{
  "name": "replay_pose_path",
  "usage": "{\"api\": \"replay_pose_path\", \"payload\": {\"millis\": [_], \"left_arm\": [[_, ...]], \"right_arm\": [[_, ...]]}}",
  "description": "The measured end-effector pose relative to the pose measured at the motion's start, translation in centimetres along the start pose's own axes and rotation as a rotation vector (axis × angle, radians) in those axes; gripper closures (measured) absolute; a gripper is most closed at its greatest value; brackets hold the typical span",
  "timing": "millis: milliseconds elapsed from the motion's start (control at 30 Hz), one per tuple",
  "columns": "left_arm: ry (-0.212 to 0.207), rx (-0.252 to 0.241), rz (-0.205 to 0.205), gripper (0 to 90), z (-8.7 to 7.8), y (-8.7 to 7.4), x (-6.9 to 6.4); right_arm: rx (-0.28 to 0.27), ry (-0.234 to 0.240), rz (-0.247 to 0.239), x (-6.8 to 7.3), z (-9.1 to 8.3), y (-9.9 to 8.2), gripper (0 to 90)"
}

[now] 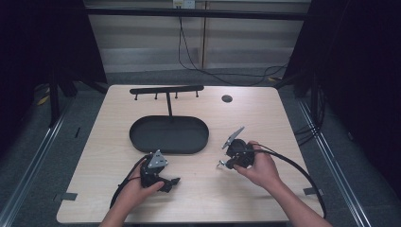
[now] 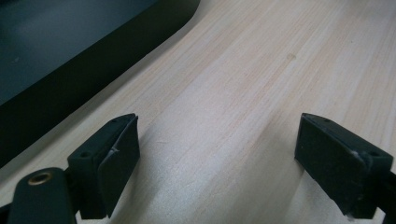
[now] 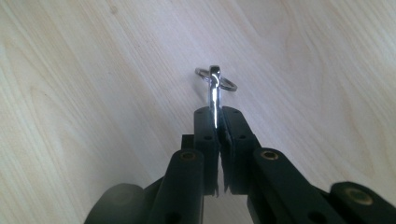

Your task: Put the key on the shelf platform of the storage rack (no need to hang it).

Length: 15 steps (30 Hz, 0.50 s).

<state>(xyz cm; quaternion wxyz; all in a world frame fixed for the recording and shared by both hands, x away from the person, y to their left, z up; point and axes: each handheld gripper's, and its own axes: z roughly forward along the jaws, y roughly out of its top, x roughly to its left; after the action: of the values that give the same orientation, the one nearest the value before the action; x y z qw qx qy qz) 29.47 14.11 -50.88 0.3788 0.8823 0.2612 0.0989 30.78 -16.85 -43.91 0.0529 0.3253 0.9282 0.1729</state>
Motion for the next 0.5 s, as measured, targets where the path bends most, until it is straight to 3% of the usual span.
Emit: {"api": "replay_pose_path", "payload": {"millis": [67, 133, 500], "left_arm": [[0.0, 0.0, 0.0, 13.7, 0.0, 0.0, 0.0], [0.0, 0.001, 0.001, 13.7, 0.0, 0.0, 0.0], [0.0, 0.0, 0.0, 13.7, 0.0, 0.0, 0.0]], "right_arm": [[-0.006, 0.02, 0.006, 0.0, -0.1, 0.4, 86.1], [0.007, -0.004, -0.018, 0.1, 0.0, 0.7, 86.0], [-0.003, 0.015, -0.021, 0.1, -0.8, 2.5, 86.0]]}}
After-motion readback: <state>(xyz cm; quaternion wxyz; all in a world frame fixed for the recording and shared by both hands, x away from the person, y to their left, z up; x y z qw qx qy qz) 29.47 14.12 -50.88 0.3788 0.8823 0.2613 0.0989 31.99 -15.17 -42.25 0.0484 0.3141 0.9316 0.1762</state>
